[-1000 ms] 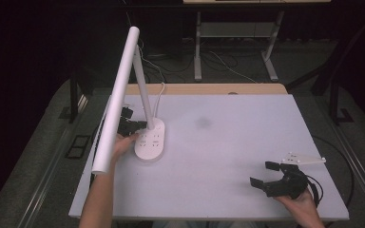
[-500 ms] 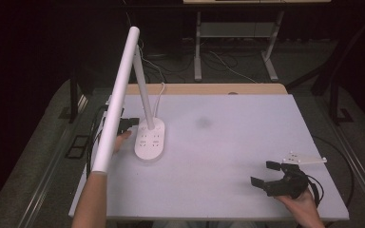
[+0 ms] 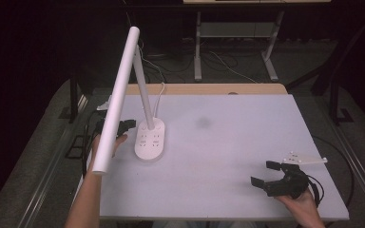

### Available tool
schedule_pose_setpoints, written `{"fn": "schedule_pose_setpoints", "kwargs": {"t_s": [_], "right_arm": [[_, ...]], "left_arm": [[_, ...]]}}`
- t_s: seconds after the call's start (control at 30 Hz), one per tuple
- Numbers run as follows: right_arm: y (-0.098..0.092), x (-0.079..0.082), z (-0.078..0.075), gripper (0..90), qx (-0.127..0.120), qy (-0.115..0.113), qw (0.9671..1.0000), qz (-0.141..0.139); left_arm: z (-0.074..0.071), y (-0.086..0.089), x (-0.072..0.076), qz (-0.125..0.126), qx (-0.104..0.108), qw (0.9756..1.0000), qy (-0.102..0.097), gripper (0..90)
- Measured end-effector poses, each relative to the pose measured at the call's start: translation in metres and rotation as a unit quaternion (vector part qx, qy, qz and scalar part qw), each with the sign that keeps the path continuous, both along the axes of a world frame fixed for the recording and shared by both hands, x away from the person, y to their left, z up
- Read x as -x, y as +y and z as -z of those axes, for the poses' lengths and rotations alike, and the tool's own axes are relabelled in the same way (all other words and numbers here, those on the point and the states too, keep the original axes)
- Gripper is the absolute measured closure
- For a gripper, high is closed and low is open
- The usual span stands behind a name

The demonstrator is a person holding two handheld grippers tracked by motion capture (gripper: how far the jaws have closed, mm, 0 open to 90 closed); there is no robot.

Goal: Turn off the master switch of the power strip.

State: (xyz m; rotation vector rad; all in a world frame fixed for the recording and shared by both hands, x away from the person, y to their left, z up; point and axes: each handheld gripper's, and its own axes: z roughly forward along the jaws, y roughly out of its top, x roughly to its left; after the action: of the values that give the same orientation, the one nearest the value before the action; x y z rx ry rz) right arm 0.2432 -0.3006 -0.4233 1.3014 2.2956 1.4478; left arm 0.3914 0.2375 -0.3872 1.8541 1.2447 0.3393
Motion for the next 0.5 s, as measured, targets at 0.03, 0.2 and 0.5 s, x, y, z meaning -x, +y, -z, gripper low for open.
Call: {"fn": "schedule_pose_setpoints", "kwargs": {"t_s": [0.03, 0.2, 0.5], "right_arm": [[0.0, 0.0, 0.0, 0.3, 0.0, -0.002, 1.0, 0.0], [0.0, 0.0, 0.0, 0.3, 0.0, -0.003, 1.0, -0.002], [0.001, 0.0, -0.001, 0.2, -0.002, -0.004, 1.0, -0.002]], "left_arm": [[0.0, 0.001, 0.003, 0.001, 0.001, 1.0, -0.001, 80.5], [0.0, 0.009, 0.015, -0.003, 0.017, 0.9998, -0.005, 71.7], [-0.005, 0.016, 0.033, -0.003, 0.043, 0.9989, -0.021, 52.1]]}}
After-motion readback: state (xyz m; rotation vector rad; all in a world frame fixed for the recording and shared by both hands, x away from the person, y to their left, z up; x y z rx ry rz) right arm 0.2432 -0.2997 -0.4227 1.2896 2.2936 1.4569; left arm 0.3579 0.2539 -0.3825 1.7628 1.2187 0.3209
